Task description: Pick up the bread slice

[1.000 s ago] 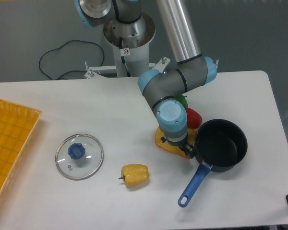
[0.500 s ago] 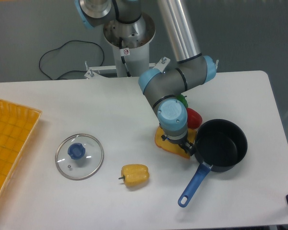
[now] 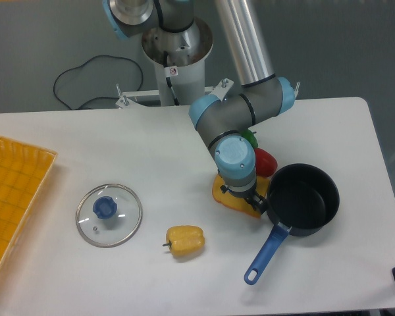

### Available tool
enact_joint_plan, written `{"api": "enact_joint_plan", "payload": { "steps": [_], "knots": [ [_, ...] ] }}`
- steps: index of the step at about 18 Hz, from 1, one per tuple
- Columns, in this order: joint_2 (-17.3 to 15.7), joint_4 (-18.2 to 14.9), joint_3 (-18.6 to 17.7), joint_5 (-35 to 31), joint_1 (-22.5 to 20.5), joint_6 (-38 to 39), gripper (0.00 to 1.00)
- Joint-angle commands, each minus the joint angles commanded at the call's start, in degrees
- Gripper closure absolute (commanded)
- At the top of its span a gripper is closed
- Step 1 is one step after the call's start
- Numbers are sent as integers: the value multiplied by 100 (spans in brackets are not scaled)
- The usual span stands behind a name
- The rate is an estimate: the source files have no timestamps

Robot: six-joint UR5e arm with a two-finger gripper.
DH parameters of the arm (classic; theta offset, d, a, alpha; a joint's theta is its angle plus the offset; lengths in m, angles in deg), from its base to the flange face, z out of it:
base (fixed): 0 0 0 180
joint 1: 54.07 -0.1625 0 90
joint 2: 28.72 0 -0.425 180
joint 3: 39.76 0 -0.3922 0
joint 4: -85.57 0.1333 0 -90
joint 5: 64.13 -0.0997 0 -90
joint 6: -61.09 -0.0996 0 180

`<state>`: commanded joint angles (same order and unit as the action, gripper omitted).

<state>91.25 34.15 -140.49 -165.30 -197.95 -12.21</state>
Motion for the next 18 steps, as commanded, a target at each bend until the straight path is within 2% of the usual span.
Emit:
{"api": "enact_joint_plan", "payload": {
  "steps": [9, 11, 14, 16, 18],
  "knots": [
    [9, 0, 0, -18, 9, 0, 0],
    [17, 0, -9, -26, 17, 44, 4],
    [35, 0, -9, -61, 26, 114, 5],
    [53, 0, 0, -70, 26, 123, 11],
    [53, -9, 18, -79, 35, 167, 28]
  ]
}}
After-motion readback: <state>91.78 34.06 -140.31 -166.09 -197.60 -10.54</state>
